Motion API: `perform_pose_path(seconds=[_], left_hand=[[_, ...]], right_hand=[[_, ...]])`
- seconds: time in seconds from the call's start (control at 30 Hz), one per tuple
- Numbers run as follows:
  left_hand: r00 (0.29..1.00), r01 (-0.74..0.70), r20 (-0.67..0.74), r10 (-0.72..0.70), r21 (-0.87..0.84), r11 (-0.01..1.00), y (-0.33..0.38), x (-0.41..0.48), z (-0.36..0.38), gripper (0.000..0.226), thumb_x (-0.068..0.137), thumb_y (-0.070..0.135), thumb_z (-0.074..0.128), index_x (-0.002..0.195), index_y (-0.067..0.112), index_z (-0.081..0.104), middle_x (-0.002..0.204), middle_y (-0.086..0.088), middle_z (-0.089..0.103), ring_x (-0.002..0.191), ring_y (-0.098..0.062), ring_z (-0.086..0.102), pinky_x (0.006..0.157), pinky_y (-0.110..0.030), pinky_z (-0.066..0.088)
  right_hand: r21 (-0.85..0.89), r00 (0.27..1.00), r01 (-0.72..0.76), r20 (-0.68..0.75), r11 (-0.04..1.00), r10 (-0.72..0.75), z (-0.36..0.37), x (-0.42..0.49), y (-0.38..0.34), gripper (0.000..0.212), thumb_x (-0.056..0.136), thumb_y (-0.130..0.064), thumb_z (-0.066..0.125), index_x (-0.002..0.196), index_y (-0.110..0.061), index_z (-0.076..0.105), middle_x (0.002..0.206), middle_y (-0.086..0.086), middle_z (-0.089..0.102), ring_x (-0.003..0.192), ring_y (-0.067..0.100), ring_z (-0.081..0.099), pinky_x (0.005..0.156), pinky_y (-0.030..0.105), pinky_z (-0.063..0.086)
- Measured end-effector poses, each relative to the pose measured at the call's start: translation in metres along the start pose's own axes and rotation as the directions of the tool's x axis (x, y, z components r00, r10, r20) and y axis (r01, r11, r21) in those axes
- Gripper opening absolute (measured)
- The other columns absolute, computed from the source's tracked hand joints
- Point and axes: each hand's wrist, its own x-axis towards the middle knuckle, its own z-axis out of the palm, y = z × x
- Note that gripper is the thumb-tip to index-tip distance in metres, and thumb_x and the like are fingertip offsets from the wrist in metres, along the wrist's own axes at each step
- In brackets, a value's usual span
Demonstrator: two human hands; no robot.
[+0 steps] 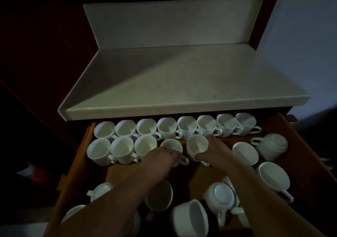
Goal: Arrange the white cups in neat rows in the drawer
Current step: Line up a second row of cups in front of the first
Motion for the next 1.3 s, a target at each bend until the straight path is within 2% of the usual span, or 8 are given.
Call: perform_pose_path(seconds=[0.1, 0.3, 0.43, 0.63, 0.73, 1.03, 1.17, 1.3], left_hand=[[0.999, 0.035, 0.017, -0.035, 0.015, 0.999, -0.001, 0.005, -0.005, 0.049, 0.095, 0.02, 0.058, 0.141, 0.024, 0.046, 0.114, -0.013, 0.066, 0.106, -0.031, 0.061, 0.079, -0.038, 0.049], [0.998, 0.062, -0.007, -0.062, 0.025, 0.998, -0.005, 0.013, -0.011, 0.038, 0.093, 0.015, 0.056, 0.13, 0.017, 0.053, 0.104, -0.012, 0.069, 0.097, -0.032, 0.064, 0.077, -0.039, 0.052], [0.999, 0.047, -0.024, -0.047, 0.016, 0.999, -0.011, 0.016, -0.006, 0.037, 0.089, 0.012, 0.059, 0.125, 0.019, 0.056, 0.101, -0.009, 0.069, 0.093, -0.03, 0.064, 0.076, -0.04, 0.054], [0.981, 0.023, -0.188, -0.051, -0.149, 0.989, -0.019, 0.01, 0.009, 0.044, 0.087, 0.019, 0.065, 0.13, 0.023, 0.059, 0.125, 0.0, 0.062, 0.117, -0.021, 0.055, 0.098, -0.037, 0.048], [0.965, 0.094, -0.217, -0.145, -0.228, 0.969, -0.029, -0.005, 0.008, 0.06, 0.079, 0.016, 0.067, 0.137, 0.021, 0.054, 0.137, 0.002, 0.052, 0.126, -0.021, 0.047, 0.106, -0.037, 0.044], [0.969, 0.213, -0.069, -0.239, -0.265, 0.94, -0.047, -0.019, -0.007, 0.08, 0.078, 0.029, 0.073, 0.151, 0.024, 0.041, 0.141, -0.006, 0.054, 0.128, -0.028, 0.051, 0.103, -0.039, 0.042], [0.971, 0.224, -0.015, -0.238, -0.288, 0.931, -0.053, -0.019, -0.003, 0.084, 0.083, 0.029, 0.073, 0.156, 0.028, 0.032, 0.149, -0.005, 0.049, 0.133, -0.026, 0.048, 0.102, -0.036, 0.044], [0.965, 0.255, 0.028, -0.263, -0.35, 0.901, -0.049, -0.017, -0.001, 0.082, 0.091, 0.025, 0.07, 0.159, 0.03, 0.025, 0.151, -0.006, 0.046, 0.129, -0.025, 0.052, 0.096, -0.034, 0.048]], right_hand=[[0.009, 1.0, 0.03, 0.002, 1.0, -0.03, 0.002, 0.003, -0.004, 0.056, 0.068, -0.031, 0.089, 0.115, -0.023, 0.059, 0.096, -0.011, 0.066, 0.086, 0.007, 0.063, 0.065, 0.025, 0.048], [0.058, 0.998, 0.058, -0.02, 0.997, -0.057, 0.009, 0.004, -0.006, 0.067, 0.068, -0.039, 0.089, 0.126, -0.031, 0.055, 0.105, -0.014, 0.065, 0.095, 0.011, 0.061, 0.069, 0.027, 0.043], [0.084, 0.996, 0.088, -0.032, 0.993, -0.086, 0.012, 0.006, -0.009, 0.06, 0.066, -0.043, 0.09, 0.116, -0.037, 0.059, 0.097, -0.017, 0.07, 0.09, 0.004, 0.066, 0.073, 0.029, 0.053], [0.099, 0.996, 0.083, -0.027, 0.992, -0.081, 0.013, 0.01, -0.004, 0.061, 0.068, -0.035, 0.091, 0.115, -0.035, 0.054, 0.097, -0.018, 0.064, 0.091, 0.006, 0.061, 0.068, 0.026, 0.044], [0.092, 0.997, 0.072, -0.032, 0.993, -0.07, 0.014, 0.013, -0.002, 0.064, 0.064, -0.039, 0.091, 0.117, -0.032, 0.056, 0.1, -0.014, 0.068, 0.094, 0.01, 0.065, 0.069, 0.03, 0.05], [0.126, 0.996, 0.086, -0.032, 0.988, -0.083, 0.013, 0.009, -0.006, 0.057, 0.067, -0.035, 0.092, 0.109, -0.032, 0.054, 0.095, -0.014, 0.066, 0.089, 0.007, 0.064, 0.069, 0.029, 0.049], [0.141, 0.996, 0.094, -0.016, 0.986, -0.092, 0.009, 0.006, -0.008, 0.048, 0.073, -0.024, 0.09, 0.088, -0.038, 0.047, 0.087, -0.018, 0.061, 0.083, 0.0, 0.058, 0.063, 0.024, 0.042], [0.158, 0.996, 0.091, -0.028, 0.983, -0.088, 0.014, 0.01, -0.004, 0.055, 0.068, -0.031, 0.092, 0.105, -0.037, 0.051, 0.093, -0.018, 0.063, 0.084, -0.004, 0.056, 0.063, 0.023, 0.043]])
